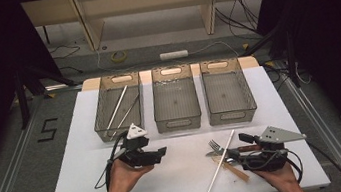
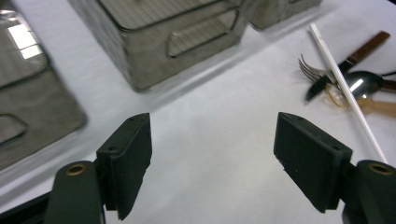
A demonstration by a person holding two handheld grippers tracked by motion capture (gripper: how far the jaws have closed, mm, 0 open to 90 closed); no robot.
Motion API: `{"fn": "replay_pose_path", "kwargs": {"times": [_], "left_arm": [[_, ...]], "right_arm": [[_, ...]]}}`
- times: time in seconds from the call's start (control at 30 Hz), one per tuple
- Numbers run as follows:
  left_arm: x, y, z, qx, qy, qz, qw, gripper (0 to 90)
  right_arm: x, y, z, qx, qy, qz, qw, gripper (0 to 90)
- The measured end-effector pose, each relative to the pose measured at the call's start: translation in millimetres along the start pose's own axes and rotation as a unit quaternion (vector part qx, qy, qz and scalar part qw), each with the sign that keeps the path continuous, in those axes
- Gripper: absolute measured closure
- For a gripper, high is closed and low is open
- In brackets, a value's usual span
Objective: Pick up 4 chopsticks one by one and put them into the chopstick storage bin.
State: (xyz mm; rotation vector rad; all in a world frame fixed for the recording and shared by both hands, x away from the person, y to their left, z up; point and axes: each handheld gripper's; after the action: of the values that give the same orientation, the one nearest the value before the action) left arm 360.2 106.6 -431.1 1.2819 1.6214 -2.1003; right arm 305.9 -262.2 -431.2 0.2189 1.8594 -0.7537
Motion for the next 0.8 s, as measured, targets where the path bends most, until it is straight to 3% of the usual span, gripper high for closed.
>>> {"fn": "replay_pose_path", "kwargs": {"times": [0.23, 0.5, 0.8], "left_arm": [[4.0, 5.3, 17.0, 0.015, 0.012, -0.011, 0.9998, 26.6], [8.6, 8.8, 36.4, 0.026, 0.022, -0.005, 0.9994, 26.4], [13.5, 17.3, 64.2, 0.058, 0.037, -0.016, 0.9975, 25.6]], "right_arm": [[0.0, 0.1, -0.5, 0.0, -0.001, 0.0, 1.0, 27.3], [0.0, 0.0, -0.5, 0.0, -0.001, 0.0, 1.0, 27.3], [0.0, -0.1, 0.0, 0.0, 0.0, 0.001, 1.0, 27.3]]}}
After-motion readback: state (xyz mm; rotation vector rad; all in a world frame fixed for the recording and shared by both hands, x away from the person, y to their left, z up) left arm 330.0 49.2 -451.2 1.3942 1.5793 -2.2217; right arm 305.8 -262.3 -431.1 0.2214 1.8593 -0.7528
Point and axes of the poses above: each handheld gripper's, and its own axes: y roughly forward along the jaws, x roughly out of its underside, z roughly to its right, and after that the axes turned 11 degrees about -x, right-handed
